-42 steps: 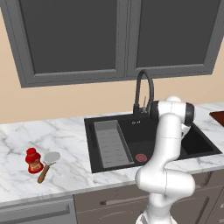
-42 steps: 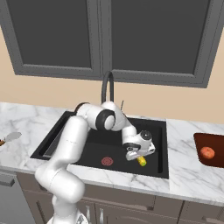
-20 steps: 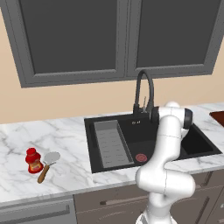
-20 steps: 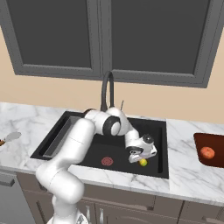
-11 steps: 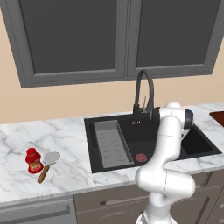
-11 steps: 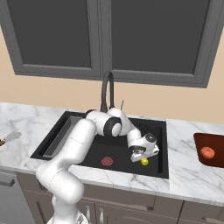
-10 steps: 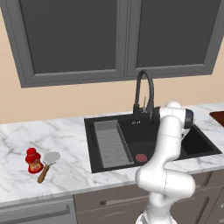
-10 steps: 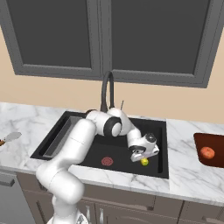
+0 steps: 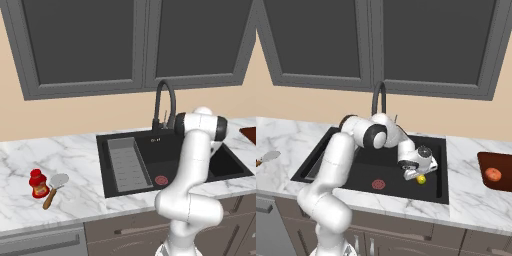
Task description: Pick up all produce items and place them in the sink. Turn on the sink faucet to wash them. Then turn the sink off and put them in the tray.
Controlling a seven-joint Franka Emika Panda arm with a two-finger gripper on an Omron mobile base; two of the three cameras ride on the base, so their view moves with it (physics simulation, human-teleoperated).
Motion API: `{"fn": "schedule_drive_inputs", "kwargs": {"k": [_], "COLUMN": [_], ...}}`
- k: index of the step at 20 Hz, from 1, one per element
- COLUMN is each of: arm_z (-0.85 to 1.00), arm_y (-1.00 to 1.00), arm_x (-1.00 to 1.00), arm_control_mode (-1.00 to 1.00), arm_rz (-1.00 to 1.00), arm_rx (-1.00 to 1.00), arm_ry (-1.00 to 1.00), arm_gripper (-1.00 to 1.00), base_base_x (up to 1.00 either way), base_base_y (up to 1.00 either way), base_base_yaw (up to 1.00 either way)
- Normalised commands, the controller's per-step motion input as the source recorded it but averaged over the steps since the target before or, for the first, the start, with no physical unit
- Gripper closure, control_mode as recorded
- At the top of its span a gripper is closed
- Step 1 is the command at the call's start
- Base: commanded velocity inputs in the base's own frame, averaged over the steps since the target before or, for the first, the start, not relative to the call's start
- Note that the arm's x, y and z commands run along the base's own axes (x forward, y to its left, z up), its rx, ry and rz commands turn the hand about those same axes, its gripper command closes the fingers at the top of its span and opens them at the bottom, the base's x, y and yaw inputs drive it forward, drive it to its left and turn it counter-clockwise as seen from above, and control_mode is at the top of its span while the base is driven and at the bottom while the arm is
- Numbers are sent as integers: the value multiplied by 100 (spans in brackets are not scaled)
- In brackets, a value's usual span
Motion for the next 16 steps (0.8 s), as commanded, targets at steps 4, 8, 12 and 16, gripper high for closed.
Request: {"fn": "schedule_drive_inputs", "kwargs": {"k": [4,8,12,16], "arm_z": [85,95,100,100], "arm_y": [23,1,0,0], "arm_x": [-46,-49,-36,-29], "arm_control_mode": [-100,-100,-100,-100], "arm_rz": [-3,-4,-5,-3], "arm_rx": [-11,-5,-4,-4], "arm_ry": [-7,-5,0,0], "arm_gripper": [100,100,100,100], "base_base_x": [0,0,0,0], "base_base_y": [0,0,0,0], "base_base_yaw": [0,0,0,0]}}
